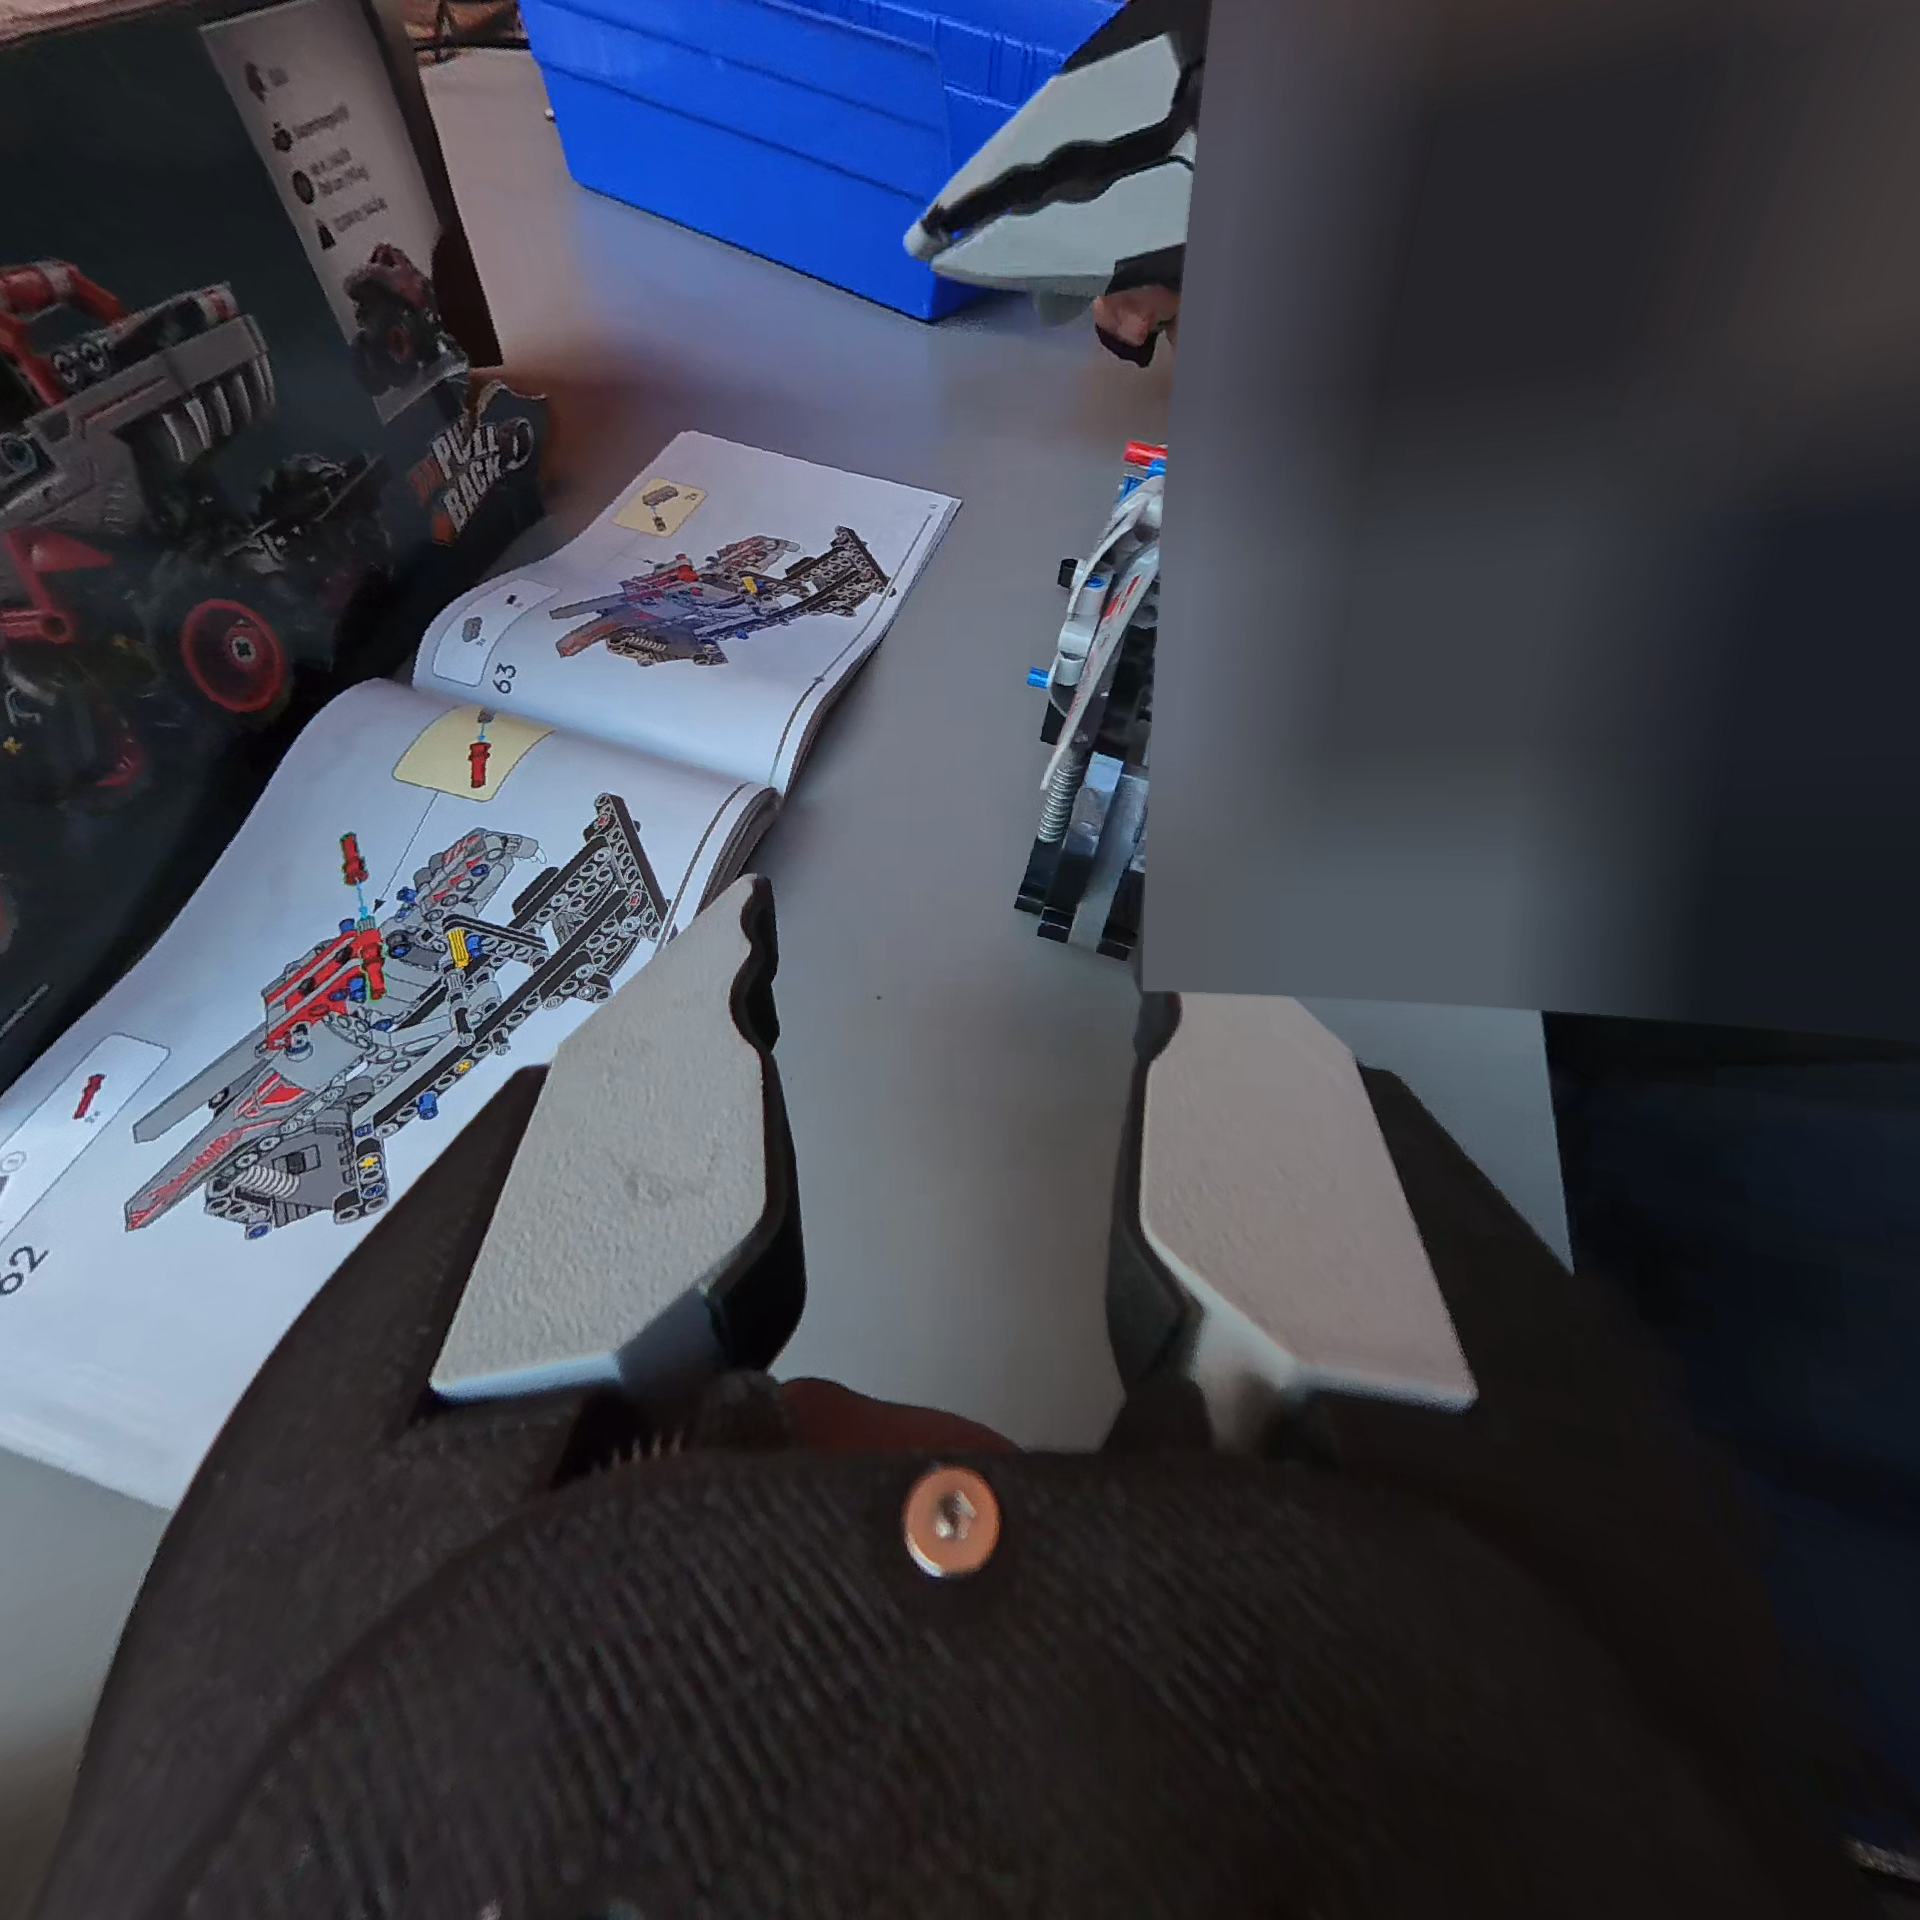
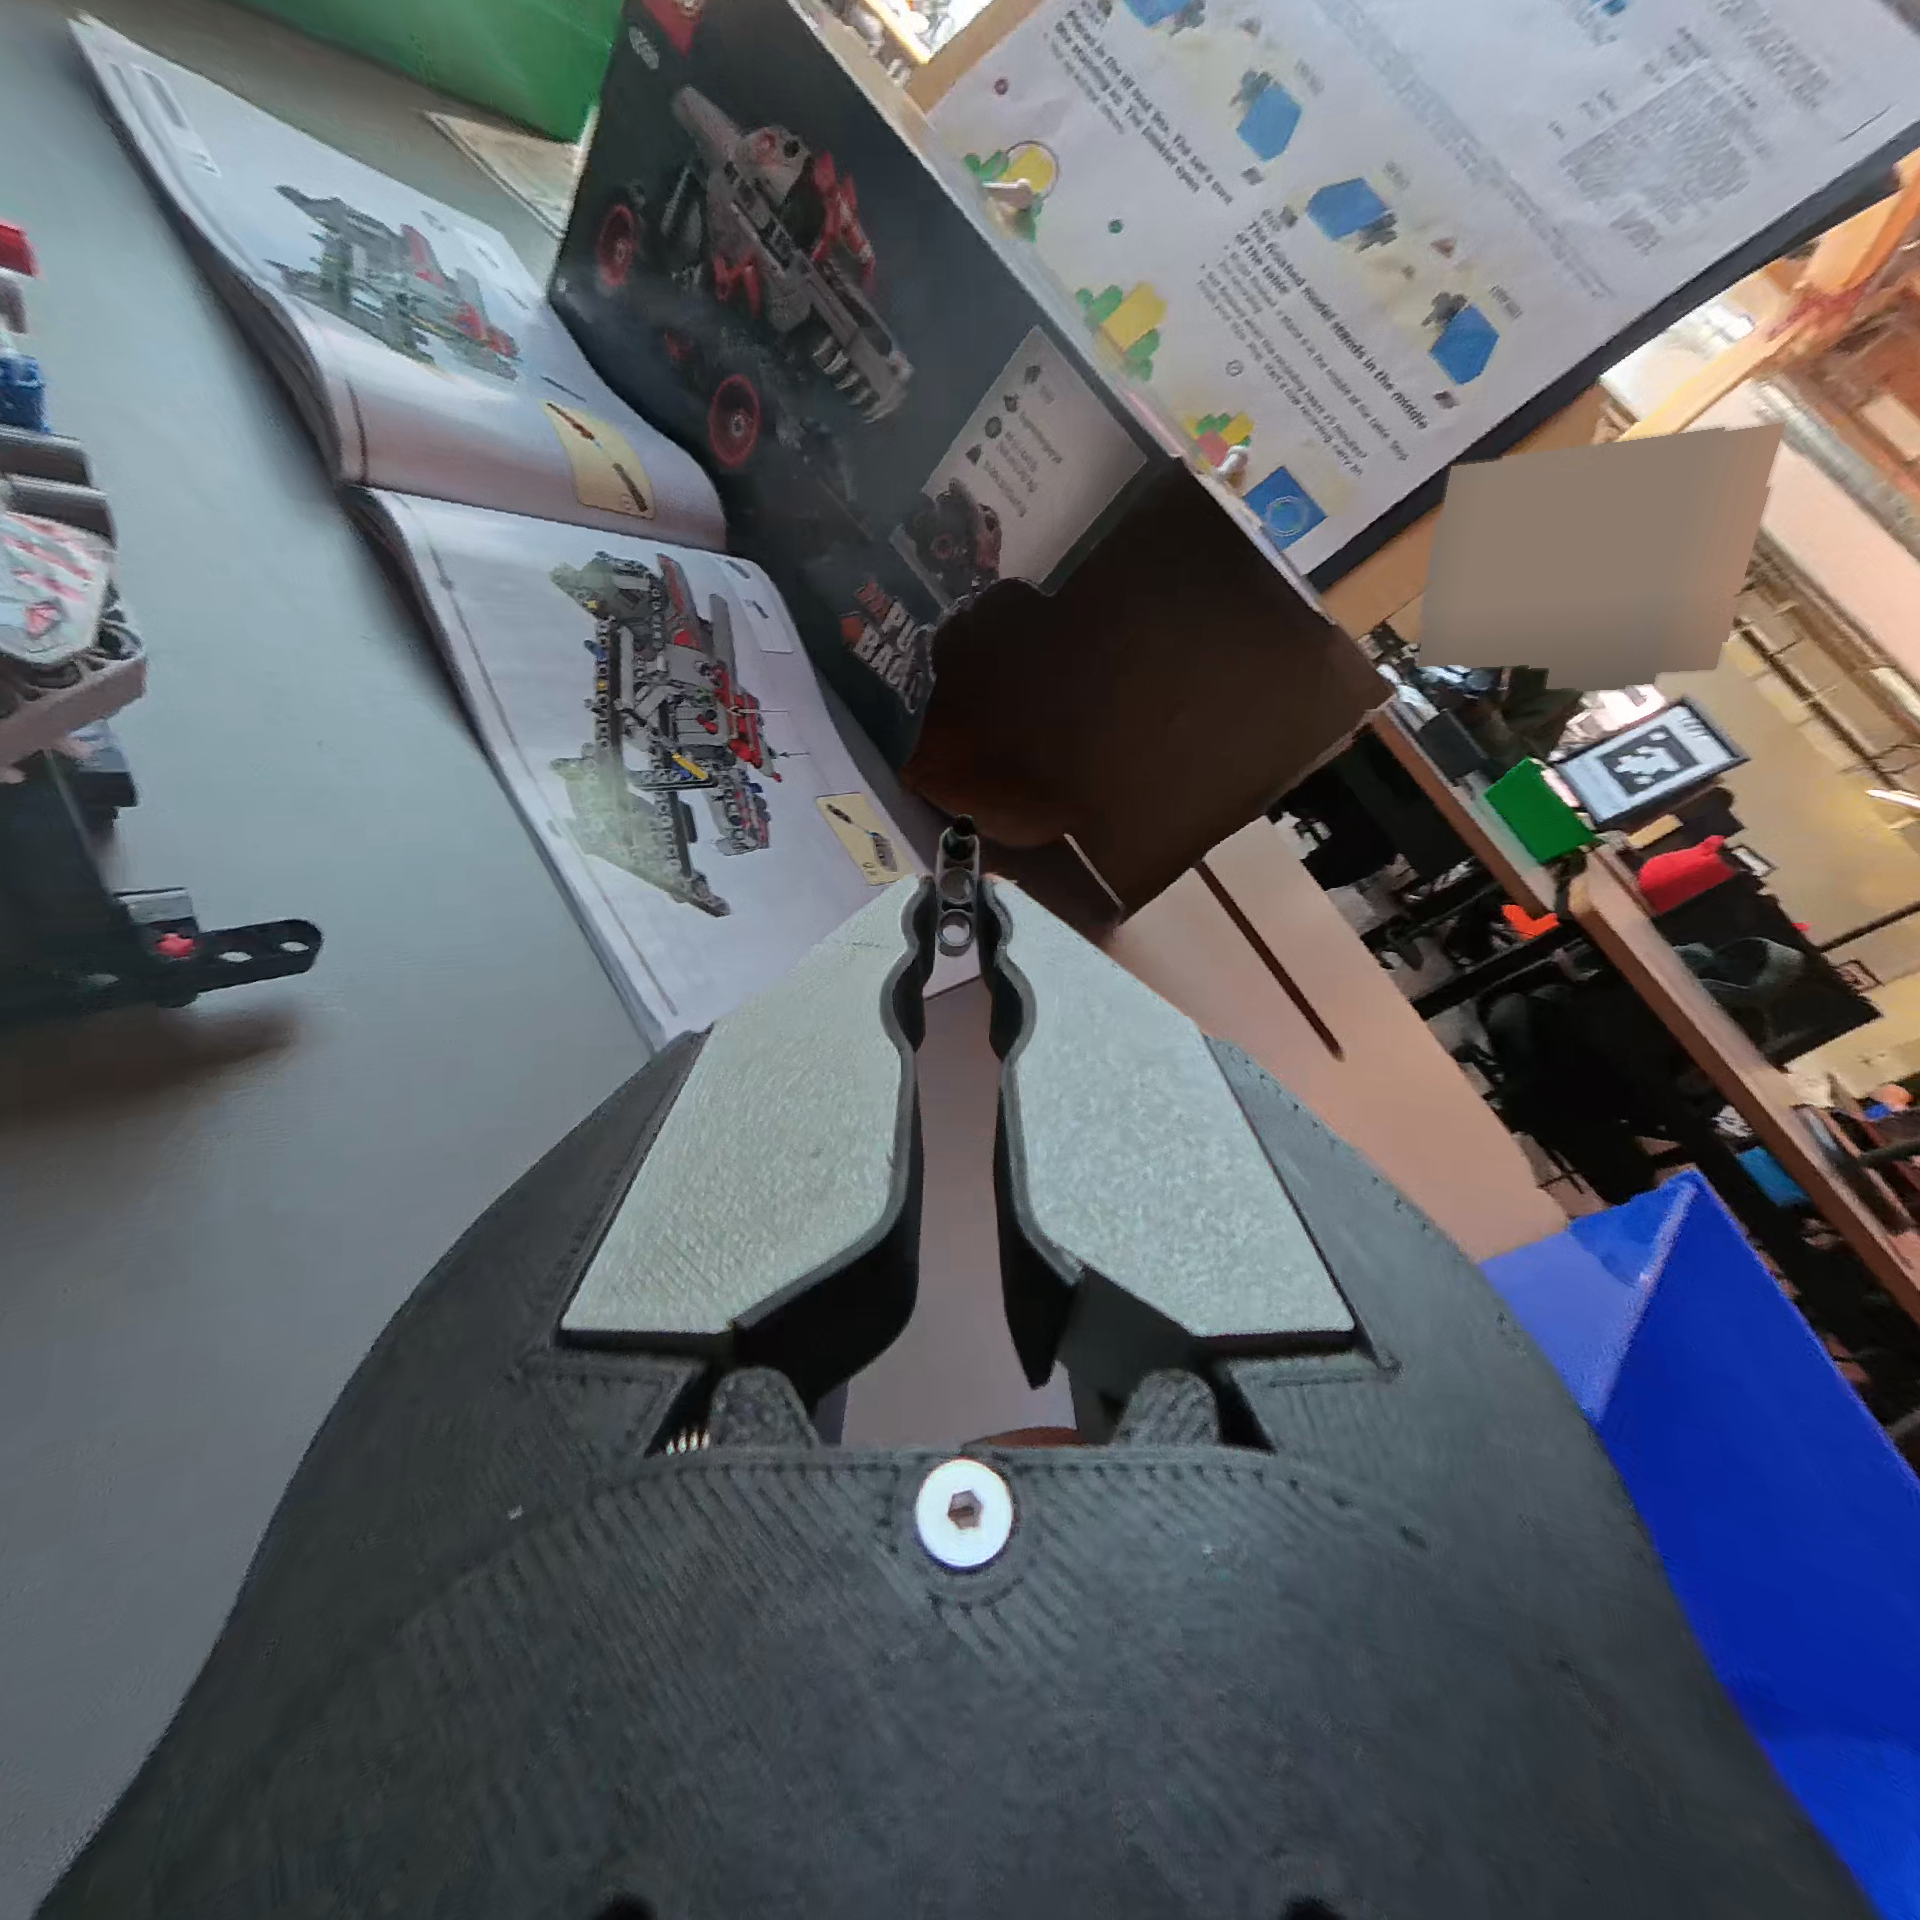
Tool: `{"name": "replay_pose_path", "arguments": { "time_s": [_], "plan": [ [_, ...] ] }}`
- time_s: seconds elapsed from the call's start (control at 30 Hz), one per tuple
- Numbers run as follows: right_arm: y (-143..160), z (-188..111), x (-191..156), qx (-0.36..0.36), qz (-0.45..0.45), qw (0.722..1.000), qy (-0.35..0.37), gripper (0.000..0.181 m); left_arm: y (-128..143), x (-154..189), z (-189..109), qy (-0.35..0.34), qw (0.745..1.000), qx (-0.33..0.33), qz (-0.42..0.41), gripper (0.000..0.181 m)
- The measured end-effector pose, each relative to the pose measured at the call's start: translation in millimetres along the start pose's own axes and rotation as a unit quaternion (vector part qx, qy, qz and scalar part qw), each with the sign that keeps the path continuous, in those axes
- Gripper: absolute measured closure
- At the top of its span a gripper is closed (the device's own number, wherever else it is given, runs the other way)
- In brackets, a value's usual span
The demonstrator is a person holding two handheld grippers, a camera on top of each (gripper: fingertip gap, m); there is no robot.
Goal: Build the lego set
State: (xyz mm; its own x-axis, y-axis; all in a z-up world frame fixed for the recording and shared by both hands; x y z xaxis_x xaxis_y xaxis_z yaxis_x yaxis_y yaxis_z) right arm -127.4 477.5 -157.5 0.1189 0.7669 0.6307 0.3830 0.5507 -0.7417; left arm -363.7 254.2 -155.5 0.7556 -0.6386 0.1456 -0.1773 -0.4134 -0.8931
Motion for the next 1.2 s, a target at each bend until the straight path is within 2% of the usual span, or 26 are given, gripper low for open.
{"name": "replay_pose_path", "arguments": {
  "time_s": [0.03, 0.2, 0.27, 0.43, 0.57, 0.7, 0.83, 1.03, 1.2],
  "plan": [
    [1, 1, -5, -0.006, 0.002, 1.000, -0.018, 0.177, 0, 2, 0, 0.003, 1.000, 0.001, 0.006, 0.113],
    [5, -2, -25, -0.037, 0.036, 0.992, -0.112, 0.177, -5, 19, 0, 0.044, 0.998, 0.013, 0.041, 0.111],
    [4, -6, -29, -0.038, 0.044, 0.990, -0.131, 0.177, -3, 27, 5, 0.066, 0.997, -0.001, 0.045, 0.109],
    [12, -8, -46, -0.078, 0.048, 0.979, -0.182, 0.177, 2, 27, 13, 0.045, 0.997, -0.012, 0.059, 0.110],
    [21, -7, -62, -0.112, 0.036, 0.970, -0.213, 0.177, -5, 19, -3, 0.027, 0.998, 0.018, 0.048, 0.111],
    [24, -4, -66, -0.123, 0.033, 0.966, -0.225, 0.177, -10, 10, -29, 0.012, 0.998, 0.047, 0.038, 0.113],
    [25, -4, -64, -0.124, 0.050, 0.963, -0.235, 0.177, -4, 10, -45, 0.002, 0.998, 0.037, 0.052, 0.113],
    [26, -4, -64, -0.124, 0.054, 0.962, -0.239, 0.177, 12, 0, -44, -0.053, 0.997, -0.026, 0.053, 0.114],
    [29, -5, -61, -0.122, 0.056, 0.960, -0.248, 0.176, 19, -8, -47, -0.072, 0.996, -0.034, 0.032, 0.116]
  ]
}}
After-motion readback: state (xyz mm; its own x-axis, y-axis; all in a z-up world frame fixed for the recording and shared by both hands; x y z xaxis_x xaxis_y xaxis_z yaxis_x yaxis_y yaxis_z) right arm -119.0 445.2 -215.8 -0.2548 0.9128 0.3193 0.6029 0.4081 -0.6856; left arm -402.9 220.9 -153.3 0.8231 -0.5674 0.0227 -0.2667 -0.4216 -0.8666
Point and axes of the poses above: each gripper's, where its closed fingertips meet, z out along the fingers, y out of its underside, x = y × z across the jaws, the point moved 5 cm from there along -z, back along the fingers, and after that the axes turned 3 degrees about -z, right-handed, at the moved point
